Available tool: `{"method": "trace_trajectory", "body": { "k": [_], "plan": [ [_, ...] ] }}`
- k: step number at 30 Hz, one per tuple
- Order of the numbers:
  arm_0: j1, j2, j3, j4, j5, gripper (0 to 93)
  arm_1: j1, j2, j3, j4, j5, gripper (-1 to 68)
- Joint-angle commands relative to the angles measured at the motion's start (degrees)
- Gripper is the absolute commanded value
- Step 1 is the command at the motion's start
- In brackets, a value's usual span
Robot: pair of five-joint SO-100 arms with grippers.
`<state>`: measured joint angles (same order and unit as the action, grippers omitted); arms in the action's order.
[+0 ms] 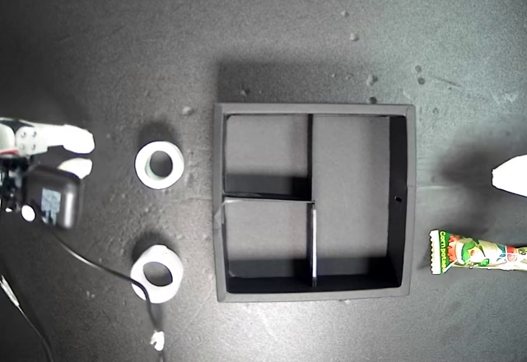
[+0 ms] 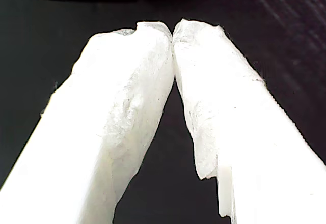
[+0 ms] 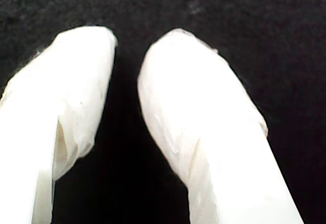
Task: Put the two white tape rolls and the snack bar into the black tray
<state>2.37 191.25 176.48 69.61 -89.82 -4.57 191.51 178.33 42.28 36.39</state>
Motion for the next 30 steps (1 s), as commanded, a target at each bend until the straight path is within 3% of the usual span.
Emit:
{"method": "trace_trajectory", "body": {
  "k": [1,4,9,11,15,19,24,30],
  "plan": [
    [1.5,2.9,3.3,-2.0,-2.8,0.1,-3.3,0.4,0.6,-8.3,-4.7,-0.1],
    [5.2,2.7,3.3,-2.4,-14.6,0.0,-3.3,0.4,0.7,-17.1,4.2,-0.3],
    [5.5,2.7,3.3,-13.8,-6.1,0.0,-3.8,0.4,0.7,-35.1,20.7,-0.3],
    [5.5,2.7,3.3,-20.5,-0.8,0.0,-3.3,0.4,0.7,-37.4,24.3,-0.3],
    [5.0,2.7,2.0,-38.0,15.3,2.0,4.4,0.4,0.7,-25.7,43.5,-0.2],
    [7.5,2.7,-3.8,-40.0,26.6,6.4,10.5,0.4,0.7,-18.2,46.3,-0.4],
    [8.5,-14.8,-16.8,-36.2,28.7,6.9,16.9,0.4,0.7,-8.2,48.6,-0.5],
    [8.2,-61.0,-47.8,-25.1,30.4,8.6,14.4,0.4,0.7,-4.0,48.6,-0.5]
  ]
}}
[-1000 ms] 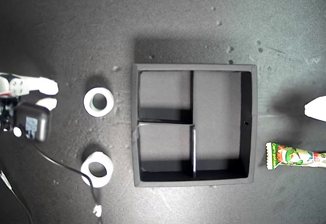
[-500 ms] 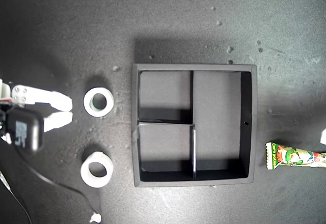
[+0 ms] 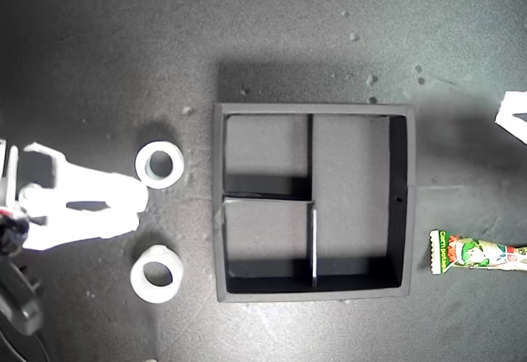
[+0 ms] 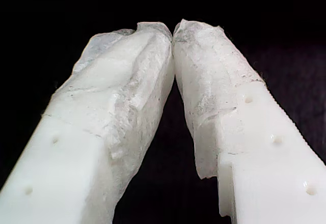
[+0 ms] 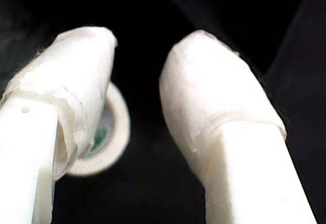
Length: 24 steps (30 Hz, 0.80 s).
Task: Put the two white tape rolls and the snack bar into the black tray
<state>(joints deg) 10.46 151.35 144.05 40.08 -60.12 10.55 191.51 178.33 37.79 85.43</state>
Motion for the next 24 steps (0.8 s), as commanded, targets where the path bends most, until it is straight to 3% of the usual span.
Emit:
{"method": "trace_trajectory", "body": {
  "k": [1,11,24],
  "plan": [
    [0.1,-26.1,-18.9,6.0,0.7,8.9,-1.7,0.4,0.7,0.6,-1.1,-0.5],
    [-1.4,-43.5,-24.2,10.4,-7.6,10.7,-7.4,0.4,0.7,5.1,-3.9,-0.4],
    [-3.4,-51.2,-27.4,10.1,-6.8,11.1,-9.6,0.4,0.7,3.3,-7.3,-0.3]
  ]
}}
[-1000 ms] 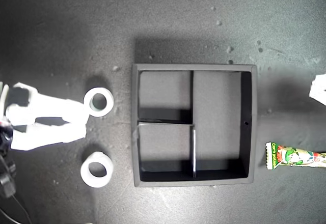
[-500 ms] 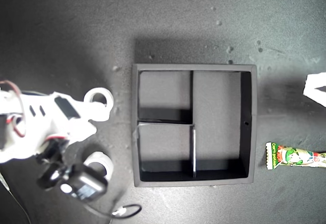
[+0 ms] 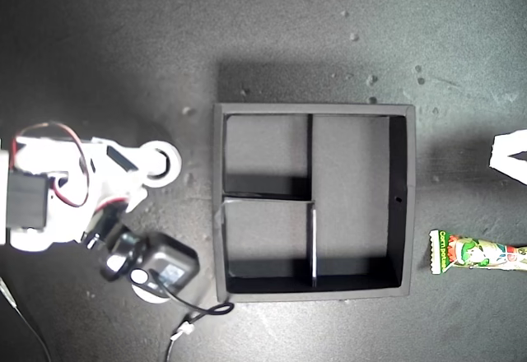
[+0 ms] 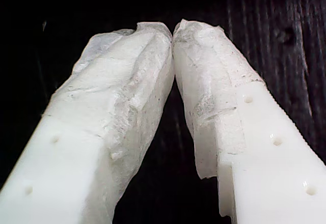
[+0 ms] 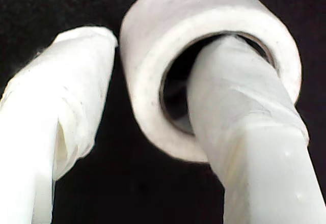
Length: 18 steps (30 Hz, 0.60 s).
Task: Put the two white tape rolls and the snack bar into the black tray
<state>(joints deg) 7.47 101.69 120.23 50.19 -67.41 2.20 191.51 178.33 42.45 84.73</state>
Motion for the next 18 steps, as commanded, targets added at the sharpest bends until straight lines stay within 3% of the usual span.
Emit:
{"method": "trace_trajectory", "body": {
  "k": [1,5,10,13,18],
  "plan": [
    [-0.9,-2.8,-4.0,0.0,0.0,10.2,-1.8,0.4,0.7,-2.0,-6.9,-0.3],
    [-2.9,-7.5,-5.5,0.4,-2.8,1.1,-4.2,0.4,0.0,-10.3,-9.0,-0.3],
    [-4.5,-8.8,-5.8,0.6,-4.7,0.1,-1.4,-0.4,-6.6,-22.3,-6.1,-0.3],
    [-4.8,-8.9,-4.7,0.6,-5.0,0.1,-2.4,-1.2,-15.7,-20.3,-8.6,-0.3],
    [-5.5,-5.9,-3.3,0.7,-4.4,0.0,-9.3,-20.6,-38.1,-4.5,-9.8,-0.3]
  ]
}}
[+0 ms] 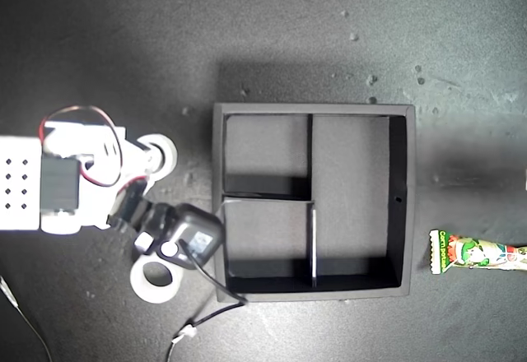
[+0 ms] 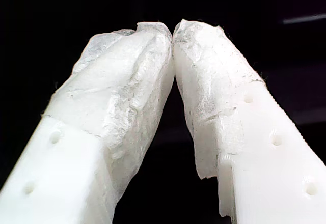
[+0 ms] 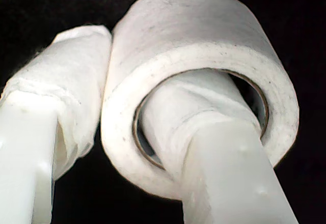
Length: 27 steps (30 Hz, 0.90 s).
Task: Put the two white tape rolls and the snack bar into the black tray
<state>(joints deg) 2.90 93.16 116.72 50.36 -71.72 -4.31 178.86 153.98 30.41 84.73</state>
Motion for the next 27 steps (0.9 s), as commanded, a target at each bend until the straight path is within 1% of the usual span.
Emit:
{"method": "trace_trajectory", "body": {
  "k": [1,3,6,7,11,14,15,16,19,20,21,23,27],
  "plan": [
    [-1.0,4.0,0.3,0.7,0.0,0.0,-4.2,-14.2,-19.2,12.6,-8.3,-0.3],
    [-0.8,7.0,0.2,1.4,0.4,0.0,-7.9,-26.5,-28.9,22.2,-3.3,-0.3],
    [0.1,11.0,-1.3,4.0,0.7,0.0,-16.0,-39.6,-34.5,31.2,9.5,-0.2],
    [0.4,11.8,-2.3,5.6,1.0,0.0,-18.8,-41.4,-33.4,32.1,14.9,-0.2],
    [1.4,12.7,-7.3,9.6,2.5,0.0,-31.2,-41.9,-23.4,29.6,36.3,-0.2],
    [1.6,11.4,-12.2,12.7,3.7,0.0,-37.4,-41.9,-18.8,25.8,44.6,-0.2],
    [1.6,11.0,-13.9,13.8,4.0,0.0,-38.3,-41.9,-17.1,23.2,45.3,0.2],
    [1.6,10.5,-15.7,15.0,4.4,0.0,-38.8,-41.9,-15.4,20.8,45.3,3.8],
    [2.0,8.9,-22.2,18.8,5.7,0.0,-39.4,-42.6,-9.3,15.6,44.5,21.7],
    [2.4,8.3,-24.4,20.0,6.2,0.0,-39.4,-42.6,-7.5,14.3,43.9,24.8],
    [2.8,7.8,-26.7,21.2,6.3,0.0,-39.1,-42.6,-6.0,13.5,42.8,27.0],
    [3.6,6.7,-31.2,23.9,6.8,0.0,-38.3,-42.6,-3.8,12.0,40.1,29.4],
    [4.3,3.7,-39.2,29.8,7.1,0.0,-37.4,-42.7,1.8,5.5,36.5,29.8]
  ]
}}
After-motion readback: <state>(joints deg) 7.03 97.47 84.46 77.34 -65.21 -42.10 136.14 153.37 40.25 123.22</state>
